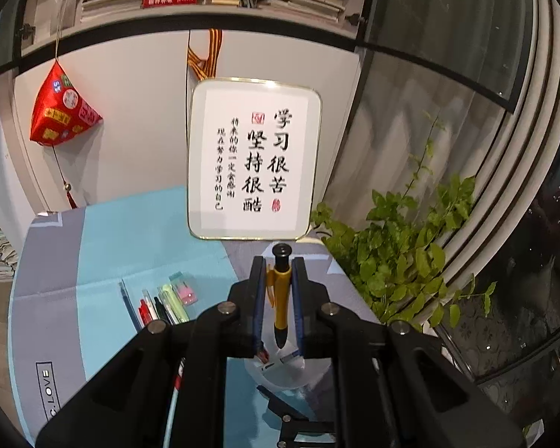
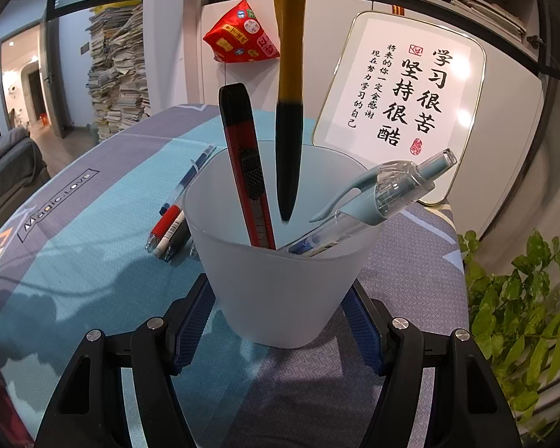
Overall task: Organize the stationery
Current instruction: 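Carry the yellow marker to the held cup and drop it in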
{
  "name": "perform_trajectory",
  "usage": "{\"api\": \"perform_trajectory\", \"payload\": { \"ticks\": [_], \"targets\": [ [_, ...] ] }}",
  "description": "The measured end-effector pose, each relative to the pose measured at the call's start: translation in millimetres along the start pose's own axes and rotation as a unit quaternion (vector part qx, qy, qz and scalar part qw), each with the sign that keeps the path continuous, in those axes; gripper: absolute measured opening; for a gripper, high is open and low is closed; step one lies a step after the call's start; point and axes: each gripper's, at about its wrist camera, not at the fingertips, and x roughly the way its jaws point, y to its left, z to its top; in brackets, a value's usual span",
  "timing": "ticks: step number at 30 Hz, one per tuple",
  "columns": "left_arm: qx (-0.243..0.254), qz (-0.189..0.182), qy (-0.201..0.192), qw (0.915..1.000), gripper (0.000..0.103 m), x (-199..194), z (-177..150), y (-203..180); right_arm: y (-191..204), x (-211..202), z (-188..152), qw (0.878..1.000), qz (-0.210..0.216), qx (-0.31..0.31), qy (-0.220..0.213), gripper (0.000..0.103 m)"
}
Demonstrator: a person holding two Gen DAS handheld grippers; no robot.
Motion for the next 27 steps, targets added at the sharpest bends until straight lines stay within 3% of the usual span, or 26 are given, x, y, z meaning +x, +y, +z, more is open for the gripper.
{"api": "perform_trajectory", "payload": {
  "ticks": [27],
  "targets": [
    [0.0, 0.007, 0.054, 0.9985, 0.012, 25.8, -15.8, 1.2, -0.3, 0.1, 0.4, 1.0, 0.0, 0.0, 0.0, 0.07]
  ]
}}
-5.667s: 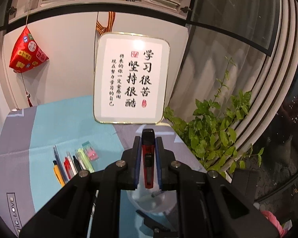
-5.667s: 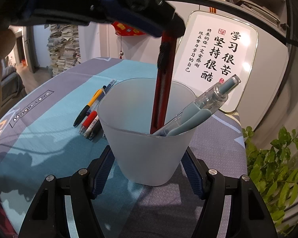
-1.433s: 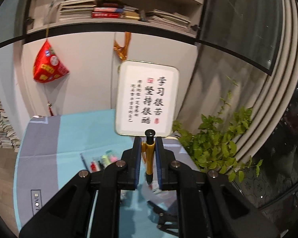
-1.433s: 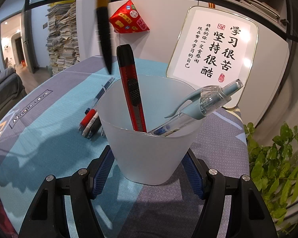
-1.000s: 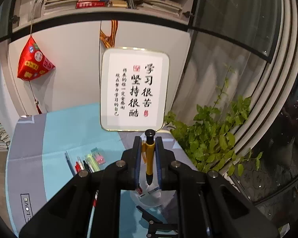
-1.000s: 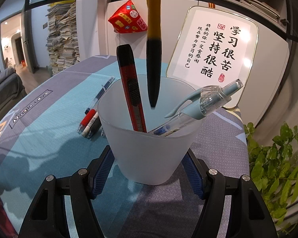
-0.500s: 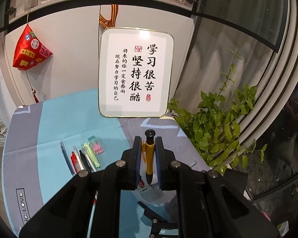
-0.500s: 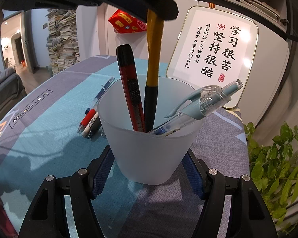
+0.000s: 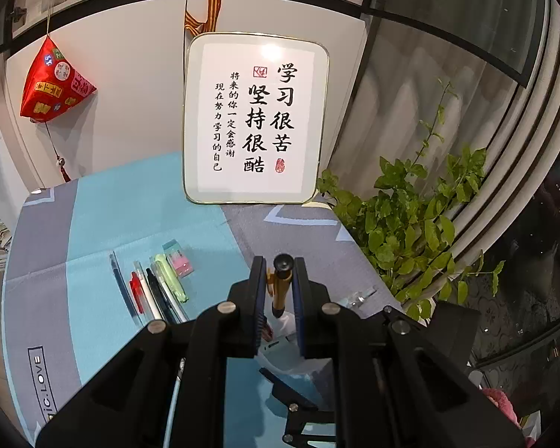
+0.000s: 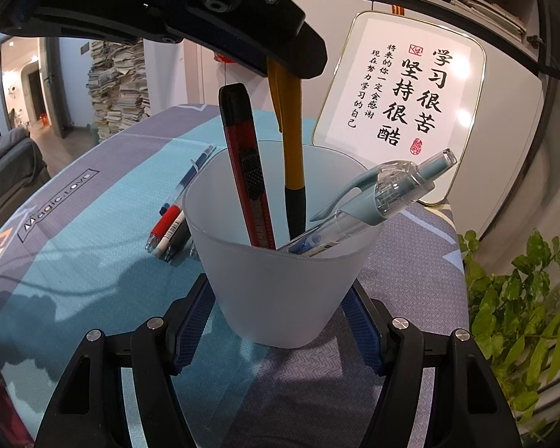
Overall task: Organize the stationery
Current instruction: 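Carry the yellow marker to the held cup and drop it in, then move the left gripper over the pens and grasp the blue gel pen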
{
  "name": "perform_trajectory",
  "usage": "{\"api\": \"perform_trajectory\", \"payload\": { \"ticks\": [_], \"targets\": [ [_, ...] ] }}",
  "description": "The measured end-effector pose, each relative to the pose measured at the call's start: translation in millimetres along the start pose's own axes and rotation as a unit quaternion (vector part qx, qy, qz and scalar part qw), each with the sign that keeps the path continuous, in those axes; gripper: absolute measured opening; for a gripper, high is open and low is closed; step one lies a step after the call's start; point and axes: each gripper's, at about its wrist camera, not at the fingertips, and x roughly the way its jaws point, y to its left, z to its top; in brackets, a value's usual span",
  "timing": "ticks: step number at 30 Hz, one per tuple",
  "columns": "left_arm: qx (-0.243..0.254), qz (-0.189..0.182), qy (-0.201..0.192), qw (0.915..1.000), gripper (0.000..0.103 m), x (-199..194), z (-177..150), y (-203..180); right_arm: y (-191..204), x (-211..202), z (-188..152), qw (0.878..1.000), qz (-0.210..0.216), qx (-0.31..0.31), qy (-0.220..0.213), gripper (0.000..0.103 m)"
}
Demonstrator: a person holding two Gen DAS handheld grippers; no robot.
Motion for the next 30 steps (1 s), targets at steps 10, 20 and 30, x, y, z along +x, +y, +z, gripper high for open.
{"api": "perform_trajectory", "payload": {
  "ticks": [10, 20, 30],
  "targets": [
    [-0.007, 0.001, -0.009, 0.9999, 0.016, -13.2, 3.0, 8.6, 0.0, -0.4, -1.3, 1.0, 0.001, 0.0, 0.001, 0.07],
    [-0.081, 0.075, -0.022, 0.9937, 0.025, -28.0, -11.9, 79.0, -0.6, 0.2, -1.1, 1.0, 0.0, 0.0, 0.002, 0.07],
    [-0.12, 0.144, 0.058, 0.9806, 0.024, 30.4, -40.4, 122.2, -0.5, 0.2, -1.1, 1.0, 0.0, -0.001, 0.003, 0.07]
  ]
}}
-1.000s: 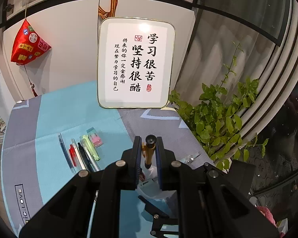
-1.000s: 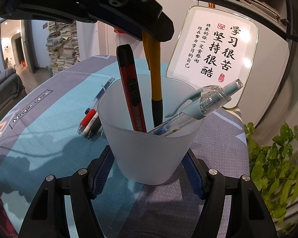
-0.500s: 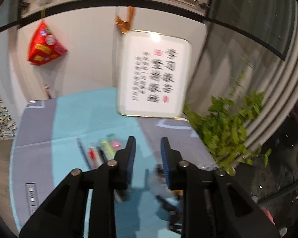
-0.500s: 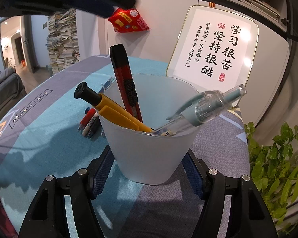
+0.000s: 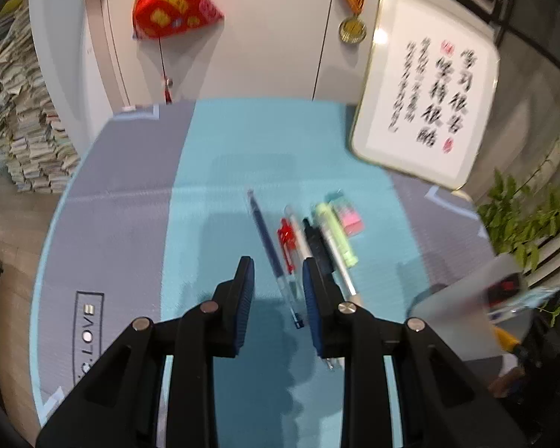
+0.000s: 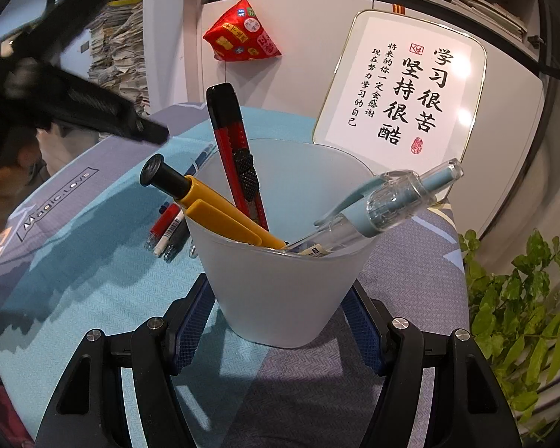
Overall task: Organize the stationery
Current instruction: 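Move the left gripper over the pens and grasp the blue gel pen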
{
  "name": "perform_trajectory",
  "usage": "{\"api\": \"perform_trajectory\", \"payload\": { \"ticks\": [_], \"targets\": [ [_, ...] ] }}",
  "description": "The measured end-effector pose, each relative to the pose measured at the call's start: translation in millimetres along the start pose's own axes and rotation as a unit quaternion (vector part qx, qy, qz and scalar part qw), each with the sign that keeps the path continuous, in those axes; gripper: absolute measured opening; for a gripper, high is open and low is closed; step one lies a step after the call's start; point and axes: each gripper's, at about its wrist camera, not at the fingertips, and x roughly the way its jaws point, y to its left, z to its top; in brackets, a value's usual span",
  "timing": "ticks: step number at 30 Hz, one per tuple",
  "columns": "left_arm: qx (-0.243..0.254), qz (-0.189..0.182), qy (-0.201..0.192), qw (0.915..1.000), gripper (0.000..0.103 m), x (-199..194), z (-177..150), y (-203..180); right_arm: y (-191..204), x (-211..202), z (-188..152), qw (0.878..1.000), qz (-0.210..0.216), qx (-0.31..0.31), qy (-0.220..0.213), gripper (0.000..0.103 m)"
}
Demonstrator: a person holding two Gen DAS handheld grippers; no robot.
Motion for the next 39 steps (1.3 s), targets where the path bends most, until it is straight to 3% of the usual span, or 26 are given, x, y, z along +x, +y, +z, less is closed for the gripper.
{"api": "perform_trajectory", "payload": {
  "ticks": [16, 20, 22, 29, 34, 39],
  "targets": [
    [-0.01, 0.008, 0.054, 0.9985, 0.025, 41.5, -13.5, 7.3, 0.0, 0.1, 0.1, 1.0, 0.001, 0.001, 0.0, 0.07],
    [-0.006, 0.022, 0.053, 0.9983, 0.011, 43.5, -14.4, 8.5, 0.0, 0.2, 0.1, 1.0, 0.001, 0.001, 0.0, 0.07],
    [-0.006, 0.019, 0.056, 0.9983, 0.006, 42.1, -15.2, 11.6, 0.0, 0.1, 0.2, 1.0, 0.001, 0.001, 0.0, 0.07],
    [-0.013, -0.012, 0.075, 0.997, 0.005, 25.4, -36.1, 28.0, 0.2, 0.1, 0.0, 1.0, 0.0, 0.0, 0.0, 0.07],
    [0.016, -0.01, 0.102, 0.9946, 0.006, -5.3, -76.4, 33.6, 0.0, 0.2, 0.3, 1.0, 0.001, 0.001, 0.0, 0.07],
    [0.037, -0.009, 0.094, 0.9949, 0.01, -20.0, -87.2, 36.8, 0.0, 0.2, 0.2, 1.0, 0.0, 0.001, 0.0, 0.07]
  ]
}}
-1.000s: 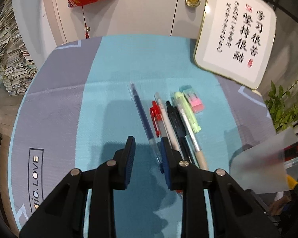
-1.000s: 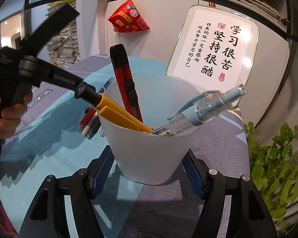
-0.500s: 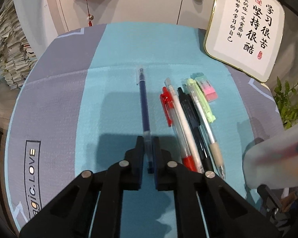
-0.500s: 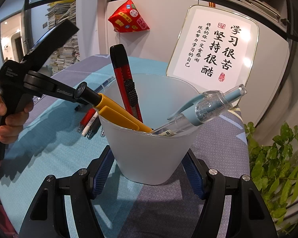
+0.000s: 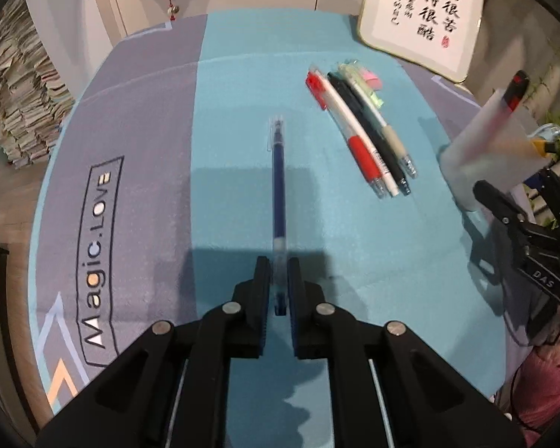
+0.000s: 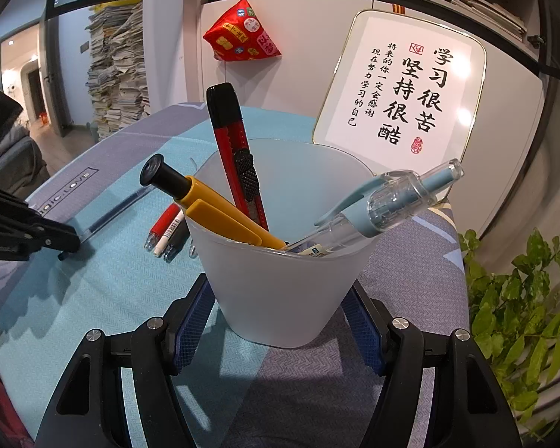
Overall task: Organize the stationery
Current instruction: 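Move the left gripper over the pens and grasp the blue gel pen, then lift the blue gel pen with the left gripper and drop it into the cup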
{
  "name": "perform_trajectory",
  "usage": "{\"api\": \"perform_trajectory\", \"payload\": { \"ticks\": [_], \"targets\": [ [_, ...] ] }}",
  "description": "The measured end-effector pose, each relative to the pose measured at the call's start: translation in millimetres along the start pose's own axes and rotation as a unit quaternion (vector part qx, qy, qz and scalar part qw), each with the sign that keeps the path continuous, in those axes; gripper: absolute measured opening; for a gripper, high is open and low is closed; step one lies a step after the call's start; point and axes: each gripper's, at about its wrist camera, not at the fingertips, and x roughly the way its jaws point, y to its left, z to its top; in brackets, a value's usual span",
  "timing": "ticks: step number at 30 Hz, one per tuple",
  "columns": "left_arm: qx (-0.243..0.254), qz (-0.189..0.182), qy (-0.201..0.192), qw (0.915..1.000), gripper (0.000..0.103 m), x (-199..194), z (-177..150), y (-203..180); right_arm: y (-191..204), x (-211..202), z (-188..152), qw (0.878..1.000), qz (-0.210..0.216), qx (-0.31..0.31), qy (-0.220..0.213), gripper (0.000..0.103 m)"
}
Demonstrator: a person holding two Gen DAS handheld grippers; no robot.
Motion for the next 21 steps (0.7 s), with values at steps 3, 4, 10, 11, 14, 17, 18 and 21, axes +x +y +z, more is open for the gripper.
{"api": "perform_trajectory", "payload": {
  "ticks": [3, 4, 10, 11, 14, 17, 18, 21],
  "targets": [
    [-0.004, 0.007, -0.022, 0.9997, 0.024, 0.8, 14.7, 1.5, 0.2, 0.0, 0.1, 1.0, 0.0, 0.0, 0.0, 0.07],
    [-0.002, 0.009, -0.028, 0.9996, 0.025, 4.2, 22.4, 0.6, 0.0, 0.1, 0.2, 1.0, 0.0, 0.0, 0.0, 0.07],
    [-0.007, 0.027, -0.036, 0.999, 0.024, 27.7, 61.6, -1.9, 0.0, 0.2, 0.3, 1.0, 0.0, 0.0, 0.0, 0.07],
    [-0.006, 0.025, -0.036, 0.999, 0.025, 30.9, 66.3, -2.2, 0.0, 0.2, 0.3, 1.0, 0.0, 0.0, 0.0, 0.07],
    [0.001, 0.049, -0.029, 0.9984, 0.024, 44.0, 79.1, -4.9, -0.4, -0.3, 0.3, 1.0, 0.002, 0.002, 0.0, 0.07],
    [-0.001, 0.051, -0.03, 0.9983, 0.024, 48.6, 83.6, -4.3, -0.7, -0.7, 0.2, 1.0, 0.002, 0.002, 0.0, 0.07],
    [-0.003, 0.049, -0.031, 0.9983, 0.024, 49.0, 84.1, -3.6, -0.9, -1.0, 0.0, 1.0, 0.002, 0.002, 0.0, 0.07],
    [-0.003, 0.031, -0.025, 0.9992, 0.01, 48.5, 84.0, -2.7, -1.1, -1.3, 0.0, 1.0, 0.003, 0.002, 0.001, 0.07]
  ]
}}
